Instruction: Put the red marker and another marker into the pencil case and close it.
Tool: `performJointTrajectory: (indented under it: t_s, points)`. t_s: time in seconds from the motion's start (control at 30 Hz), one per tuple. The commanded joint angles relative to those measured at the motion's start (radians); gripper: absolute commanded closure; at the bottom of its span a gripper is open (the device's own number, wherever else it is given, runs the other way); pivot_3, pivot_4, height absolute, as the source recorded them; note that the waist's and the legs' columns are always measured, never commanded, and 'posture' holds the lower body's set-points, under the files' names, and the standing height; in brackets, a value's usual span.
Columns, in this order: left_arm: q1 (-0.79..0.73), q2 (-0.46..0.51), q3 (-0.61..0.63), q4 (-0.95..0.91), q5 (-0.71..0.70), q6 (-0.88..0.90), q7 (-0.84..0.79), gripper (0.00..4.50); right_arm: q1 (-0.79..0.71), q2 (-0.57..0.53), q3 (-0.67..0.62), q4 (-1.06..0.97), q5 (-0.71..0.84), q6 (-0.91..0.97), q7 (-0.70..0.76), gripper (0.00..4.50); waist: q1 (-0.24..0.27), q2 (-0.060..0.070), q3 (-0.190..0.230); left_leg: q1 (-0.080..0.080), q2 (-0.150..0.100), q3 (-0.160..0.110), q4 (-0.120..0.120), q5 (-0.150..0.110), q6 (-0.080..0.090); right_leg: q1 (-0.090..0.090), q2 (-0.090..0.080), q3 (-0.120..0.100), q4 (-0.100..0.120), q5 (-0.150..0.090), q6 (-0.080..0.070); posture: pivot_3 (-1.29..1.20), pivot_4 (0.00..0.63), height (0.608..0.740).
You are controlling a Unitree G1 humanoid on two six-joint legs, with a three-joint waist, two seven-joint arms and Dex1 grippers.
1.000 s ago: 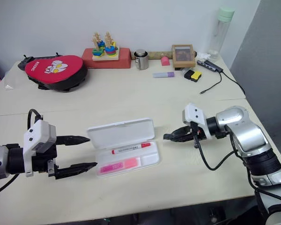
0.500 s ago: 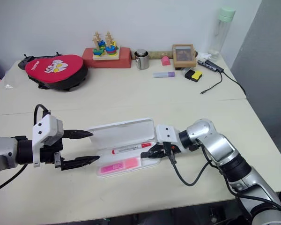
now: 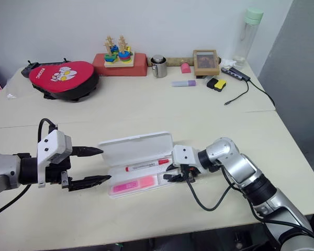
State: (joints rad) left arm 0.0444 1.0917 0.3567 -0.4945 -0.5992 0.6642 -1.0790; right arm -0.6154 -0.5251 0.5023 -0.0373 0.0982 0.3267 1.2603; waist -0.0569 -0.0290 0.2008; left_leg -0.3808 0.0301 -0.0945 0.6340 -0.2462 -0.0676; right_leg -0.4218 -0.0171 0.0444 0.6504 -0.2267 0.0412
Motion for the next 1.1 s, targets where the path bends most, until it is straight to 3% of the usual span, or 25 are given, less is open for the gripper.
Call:
performJointTrajectory:
  t_s: [0.03,0.17,0.37,0.53,1.0,1.1]
  points:
    - [-0.004,-0.009,0.015,-0.009,0.006,-0.017,0.011,0.00,-0.048,0.002,-0.073,-0.047,0.057,0.047,0.005,1.61,0.000,0.000,0.000,0.000,0.000,0.000,0.000,0.000,0.000,0.000,0.000,0.000,0.000,0.000,0.000,0.00,0.150,0.740]
    - [-0.002,-0.014,0.019,-0.010,0.004,-0.015,0.013,0.00,-0.078,-0.016,-0.133,-0.087,0.121,0.128,0.018,0.63,0.000,0.000,0.000,0.000,0.000,0.000,0.000,0.000,0.000,0.000,0.000,0.000,0.000,0.000,0.000,0.00,0.150,0.740]
    - [0.003,-0.036,0.061,-0.002,-0.005,0.000,0.041,0.00,-0.099,-0.116,-0.197,-0.076,0.149,0.155,0.056,0.63,0.002,0.000,0.000,-0.001,0.000,0.000,0.000,0.000,0.000,0.000,0.000,0.000,-0.001,0.000,0.000,0.00,0.150,0.740]
    - [0.017,-0.078,0.158,-0.040,-0.094,0.074,0.081,0.00,-0.108,-0.155,-0.207,0.020,0.098,0.103,0.031,0.63,0.001,0.000,0.000,0.000,0.000,0.000,0.000,0.000,0.000,0.000,0.000,0.000,0.000,0.000,0.000,0.00,0.150,0.740]
    - [0.122,-0.056,0.336,-0.105,-0.165,0.175,0.084,0.00,-0.237,-0.009,-0.224,0.363,-0.013,-0.108,-0.139,4.23,-0.003,0.000,0.000,0.000,0.000,0.001,0.000,0.000,0.000,0.000,0.000,0.000,0.000,0.000,0.000,0.00,0.150,0.740]
    - [0.139,-0.055,0.334,-0.110,-0.159,0.168,0.080,0.00,-0.261,0.023,-0.217,0.399,-0.018,-0.131,-0.146,4.44,-0.003,0.000,0.000,0.000,0.000,0.001,0.000,0.000,0.000,0.000,0.000,0.000,0.000,0.000,0.000,0.00,0.150,0.740]
